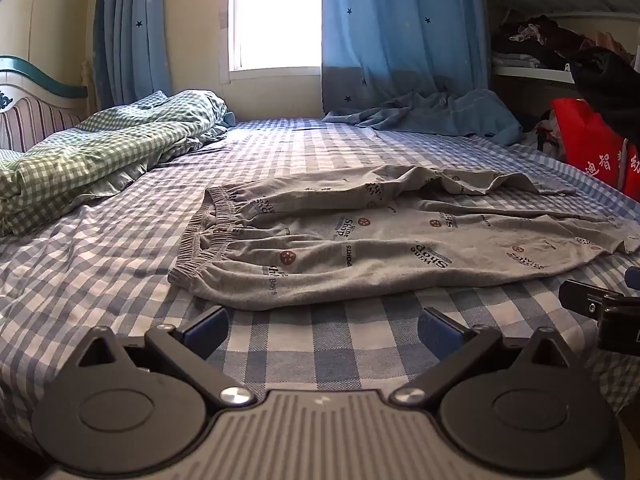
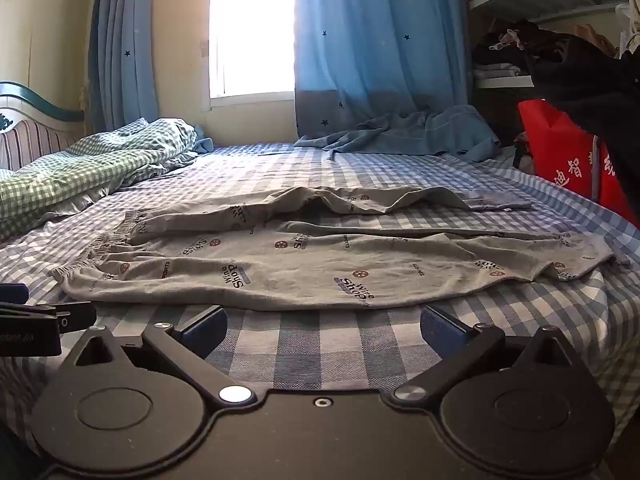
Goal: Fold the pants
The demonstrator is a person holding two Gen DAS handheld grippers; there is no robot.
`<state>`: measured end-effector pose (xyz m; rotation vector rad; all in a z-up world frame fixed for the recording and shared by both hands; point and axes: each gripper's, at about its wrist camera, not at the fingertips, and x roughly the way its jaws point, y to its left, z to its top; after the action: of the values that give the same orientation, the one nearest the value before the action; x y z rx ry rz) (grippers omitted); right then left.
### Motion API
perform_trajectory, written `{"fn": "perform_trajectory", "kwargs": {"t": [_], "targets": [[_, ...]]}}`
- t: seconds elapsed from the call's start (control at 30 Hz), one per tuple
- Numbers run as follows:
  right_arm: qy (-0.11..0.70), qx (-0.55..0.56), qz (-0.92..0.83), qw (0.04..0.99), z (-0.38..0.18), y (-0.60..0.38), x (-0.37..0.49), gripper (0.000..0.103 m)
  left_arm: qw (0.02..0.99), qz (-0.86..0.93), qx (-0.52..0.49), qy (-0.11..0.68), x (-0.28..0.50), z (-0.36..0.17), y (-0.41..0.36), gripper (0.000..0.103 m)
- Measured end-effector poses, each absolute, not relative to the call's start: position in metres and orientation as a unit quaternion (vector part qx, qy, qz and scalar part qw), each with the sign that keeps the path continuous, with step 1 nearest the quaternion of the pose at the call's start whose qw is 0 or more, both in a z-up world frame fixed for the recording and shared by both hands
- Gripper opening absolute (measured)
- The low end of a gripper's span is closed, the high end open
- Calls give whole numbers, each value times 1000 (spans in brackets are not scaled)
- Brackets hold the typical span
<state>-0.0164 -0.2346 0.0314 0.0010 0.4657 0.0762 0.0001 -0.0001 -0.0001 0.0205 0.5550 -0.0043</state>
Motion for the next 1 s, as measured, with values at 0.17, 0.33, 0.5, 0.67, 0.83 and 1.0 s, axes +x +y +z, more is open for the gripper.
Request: {"fn": "perform_trajectory", "kwargs": {"t": [0.17,0.33,0.5,0.67,0.83,1.0], "targets": [[234,0,38,971,34,-235,-16,102,961,-3,9,276,2,0,1,103],[238,0,39,971,31,-233,-13,102,962,-2,10,272,-3,2,5,103],[239,-1,39,970,29,-233,-13,102,962,-2,10,271,0,1,6,103],[239,-2,38,970,28,-232,-12,102,962,-1,11,272,1,1,5,103],[241,-2,38,970,29,-231,-12,102,962,2,14,274,3,0,4,103],[242,-2,38,970,28,-231,-11,102,961,4,13,276,4,-1,5,103]]}}
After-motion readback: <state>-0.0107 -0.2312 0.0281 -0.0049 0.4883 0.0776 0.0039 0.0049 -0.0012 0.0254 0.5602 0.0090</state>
